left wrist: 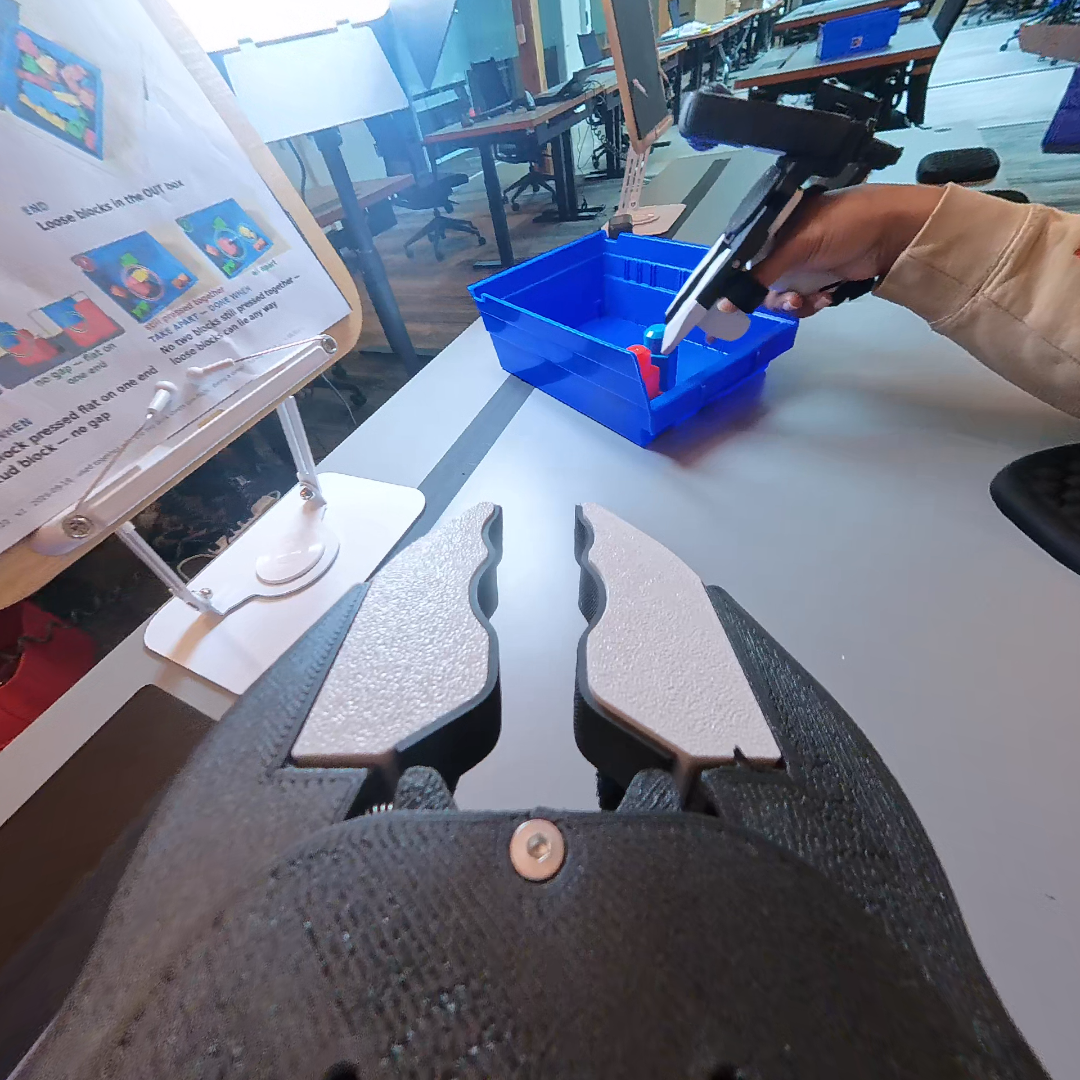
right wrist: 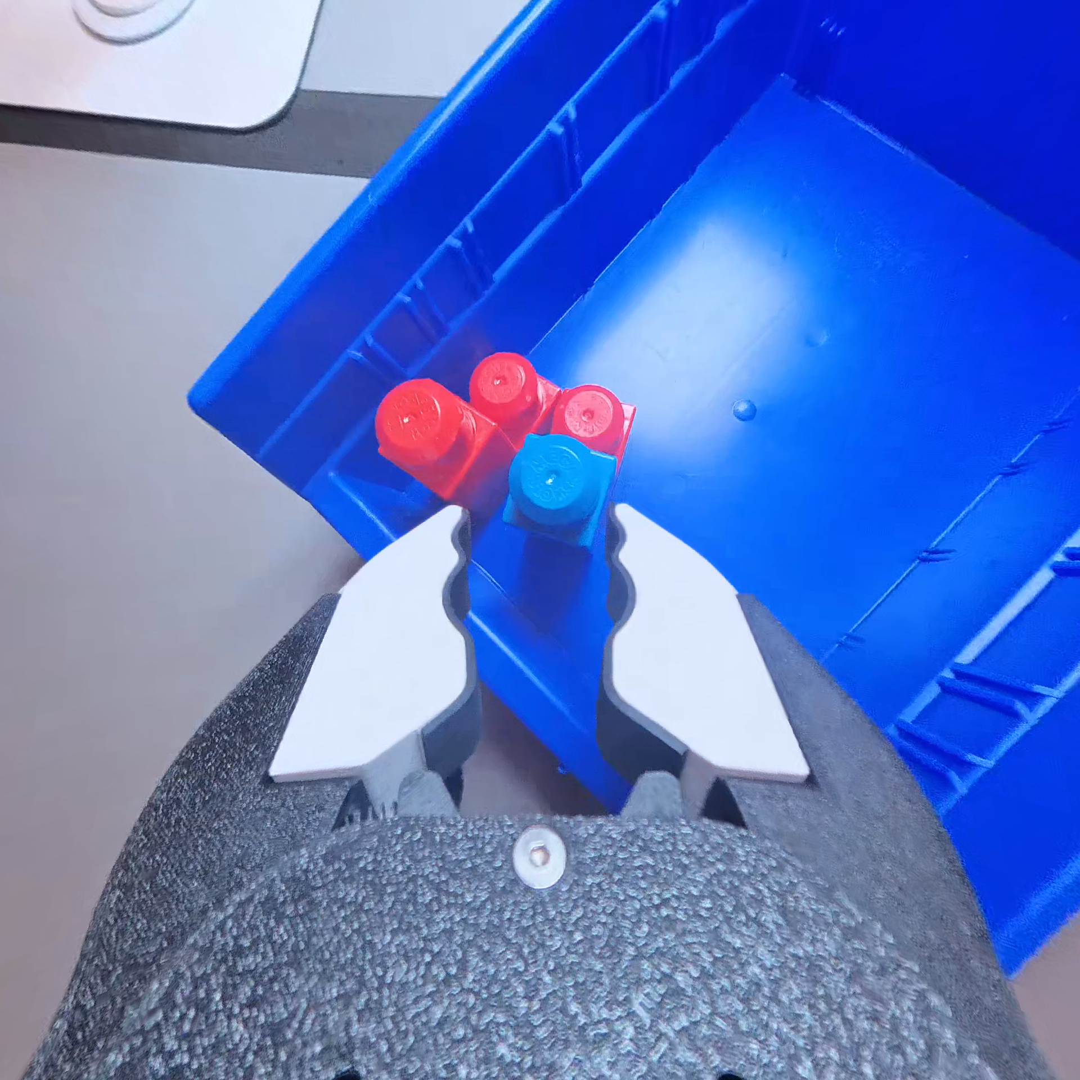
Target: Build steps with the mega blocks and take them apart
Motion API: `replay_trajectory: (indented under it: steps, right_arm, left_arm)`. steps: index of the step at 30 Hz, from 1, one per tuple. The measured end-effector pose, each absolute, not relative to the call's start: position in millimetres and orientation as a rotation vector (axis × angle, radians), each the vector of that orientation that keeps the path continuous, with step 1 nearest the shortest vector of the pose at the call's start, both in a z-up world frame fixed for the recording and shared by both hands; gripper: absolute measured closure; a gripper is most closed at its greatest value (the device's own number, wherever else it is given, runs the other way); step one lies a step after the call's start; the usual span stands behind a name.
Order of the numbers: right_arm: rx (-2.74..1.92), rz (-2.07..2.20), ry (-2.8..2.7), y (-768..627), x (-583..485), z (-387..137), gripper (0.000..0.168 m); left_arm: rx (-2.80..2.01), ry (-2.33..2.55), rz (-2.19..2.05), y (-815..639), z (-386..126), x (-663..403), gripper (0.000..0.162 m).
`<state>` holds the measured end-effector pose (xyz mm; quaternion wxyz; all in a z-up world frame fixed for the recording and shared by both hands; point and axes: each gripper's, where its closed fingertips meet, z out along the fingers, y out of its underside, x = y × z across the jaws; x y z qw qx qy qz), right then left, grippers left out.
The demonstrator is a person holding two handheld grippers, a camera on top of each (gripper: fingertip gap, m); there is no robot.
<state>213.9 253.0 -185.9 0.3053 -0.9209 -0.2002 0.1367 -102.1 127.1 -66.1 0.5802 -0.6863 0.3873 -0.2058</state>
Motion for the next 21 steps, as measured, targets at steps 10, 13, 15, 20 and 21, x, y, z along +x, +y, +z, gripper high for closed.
replay_trajectory:
  steps: [10, 13, 15, 20, 21]
  right_arm:
    - [-2.368, 0.504, -0.627, 243, 200, -171, 0.127]
    - [-2.164, 0.392, -0.612, 252, 199, -123, 0.128]
    - [-1.908, 0.431, -0.635, 246, 177, -72, 0.13]
    - [-1.378, 0.664, -0.72, 188, 112, 23, 0.142]
    - [-1.337, 0.682, -0.741, 179, 102, 28, 0.142]
  left_arm:
    - [-1.733, 0.665, -0.164, 141, -41, -188, 0.143]
    - [-1.817, 0.438, -0.047, 132, -24, -254, 0.143]
    - [-1.872, 0.299, 0.017, 122, -23, -296, 0.142]
    - [-2.071, 0.073, 0.097, 109, -60, -362, 0.131]
    - [-2.102, 0.047, 0.127, 111, -70, -371, 0.13]
